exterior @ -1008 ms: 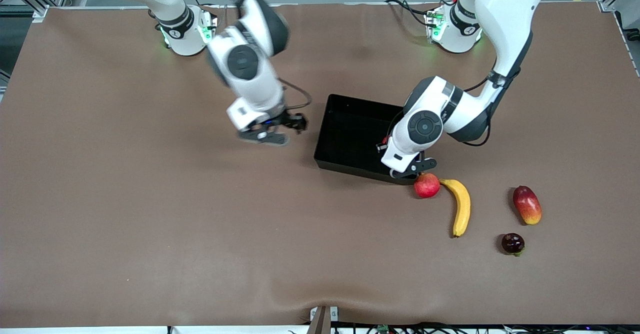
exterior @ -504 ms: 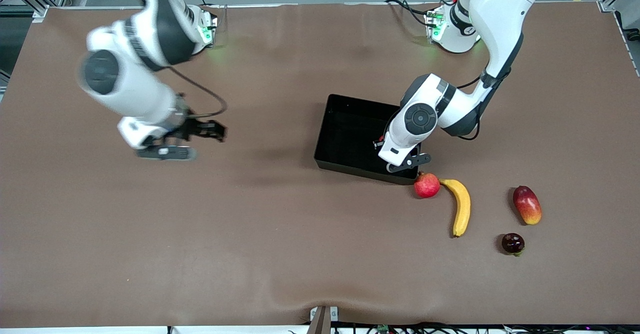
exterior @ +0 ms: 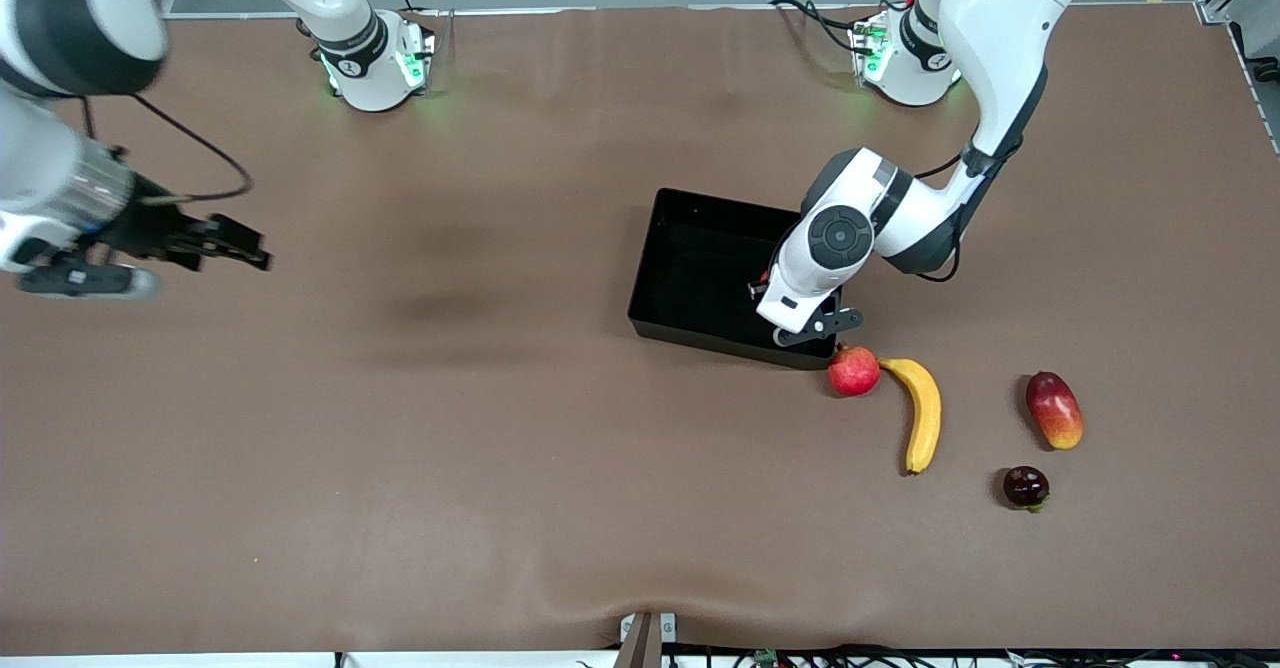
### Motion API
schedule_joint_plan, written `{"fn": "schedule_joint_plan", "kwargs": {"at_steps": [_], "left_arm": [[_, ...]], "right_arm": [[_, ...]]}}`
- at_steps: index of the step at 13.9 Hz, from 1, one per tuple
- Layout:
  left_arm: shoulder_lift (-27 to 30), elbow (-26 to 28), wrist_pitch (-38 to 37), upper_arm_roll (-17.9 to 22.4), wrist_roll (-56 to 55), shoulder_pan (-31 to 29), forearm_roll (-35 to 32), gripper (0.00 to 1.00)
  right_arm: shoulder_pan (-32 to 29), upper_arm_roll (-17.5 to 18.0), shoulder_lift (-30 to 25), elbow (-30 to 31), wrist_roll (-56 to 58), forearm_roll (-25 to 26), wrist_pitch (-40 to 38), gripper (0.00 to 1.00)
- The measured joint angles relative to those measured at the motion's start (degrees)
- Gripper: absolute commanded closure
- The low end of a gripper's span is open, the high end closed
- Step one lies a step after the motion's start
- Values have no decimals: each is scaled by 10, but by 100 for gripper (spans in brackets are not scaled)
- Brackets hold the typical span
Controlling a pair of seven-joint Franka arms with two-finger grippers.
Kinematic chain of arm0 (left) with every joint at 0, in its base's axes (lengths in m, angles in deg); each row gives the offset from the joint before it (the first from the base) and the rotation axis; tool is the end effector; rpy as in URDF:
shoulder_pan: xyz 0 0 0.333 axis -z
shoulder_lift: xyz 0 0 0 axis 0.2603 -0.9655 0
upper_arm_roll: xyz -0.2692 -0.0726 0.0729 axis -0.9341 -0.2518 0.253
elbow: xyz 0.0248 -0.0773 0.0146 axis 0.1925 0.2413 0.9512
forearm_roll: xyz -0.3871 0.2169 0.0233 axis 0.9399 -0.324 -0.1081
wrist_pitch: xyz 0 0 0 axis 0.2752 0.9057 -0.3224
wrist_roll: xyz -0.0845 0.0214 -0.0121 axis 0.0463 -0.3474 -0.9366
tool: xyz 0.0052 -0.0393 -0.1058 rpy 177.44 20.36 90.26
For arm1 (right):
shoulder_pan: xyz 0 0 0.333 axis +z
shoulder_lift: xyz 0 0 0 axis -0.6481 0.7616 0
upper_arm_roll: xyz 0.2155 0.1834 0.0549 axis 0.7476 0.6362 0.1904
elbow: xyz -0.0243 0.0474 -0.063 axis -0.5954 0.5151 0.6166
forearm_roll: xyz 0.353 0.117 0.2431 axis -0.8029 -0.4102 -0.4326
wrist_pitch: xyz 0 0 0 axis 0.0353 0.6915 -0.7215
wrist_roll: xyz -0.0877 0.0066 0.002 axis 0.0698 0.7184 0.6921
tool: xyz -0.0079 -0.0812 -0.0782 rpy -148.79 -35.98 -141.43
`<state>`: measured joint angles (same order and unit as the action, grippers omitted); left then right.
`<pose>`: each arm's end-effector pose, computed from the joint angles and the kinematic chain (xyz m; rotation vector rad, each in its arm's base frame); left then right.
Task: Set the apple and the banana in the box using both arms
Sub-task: 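Lower the apple into the box while the right gripper releases and retracts, then move the left gripper to the yellow banana and grasp its stem end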
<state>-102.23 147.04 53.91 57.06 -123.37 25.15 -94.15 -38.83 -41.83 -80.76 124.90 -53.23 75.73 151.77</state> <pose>0.5250 -0.3353 0.1692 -3.0863 -0.3894 0.2657 0.6027 -0.0018 0.4849 -3.0027 0.0978 0.0382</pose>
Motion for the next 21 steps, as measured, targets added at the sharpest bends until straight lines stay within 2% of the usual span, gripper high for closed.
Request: {"fn": "schedule_joint_plan", "kwargs": {"at_steps": [2,5,7,10,12,15,19,20,21], "left_arm": [[20,-32,-51,0,0,-1,0,0],[51,-120,-174,3,5,-11,-2,0],[57,-149,-201,7,57,-44,-10,0],[36,-151,-179,11,171,-128,-42,0],[4,-150,-133,12,234,-177,-52,0],[-55,-149,-59,12,293,-222,-53,0],[-105,-150,15,10,318,-229,-53,17],[-114,-150,33,9,318,-227,-53,30],[-125,-149,48,9,318,-226,-53,51]], "right_arm": [[-11,0,-16,0,9,15,-13,0],[-10,5,-50,0,8,40,-43,0],[-10,7,-67,-5,8,58,-70,0],[-10,8,-73,-23,8,79,-91,0],[-11,8,-70,-46,7,81,-110,0],[-16,7,-58,-96,7,80,-130,0],[-28,6,-33,-132,7,57,-167,0],[-28,7,-30,-132,7,55,-168,0],[-28,7,-28,-132,7,54,-166,0]]}}
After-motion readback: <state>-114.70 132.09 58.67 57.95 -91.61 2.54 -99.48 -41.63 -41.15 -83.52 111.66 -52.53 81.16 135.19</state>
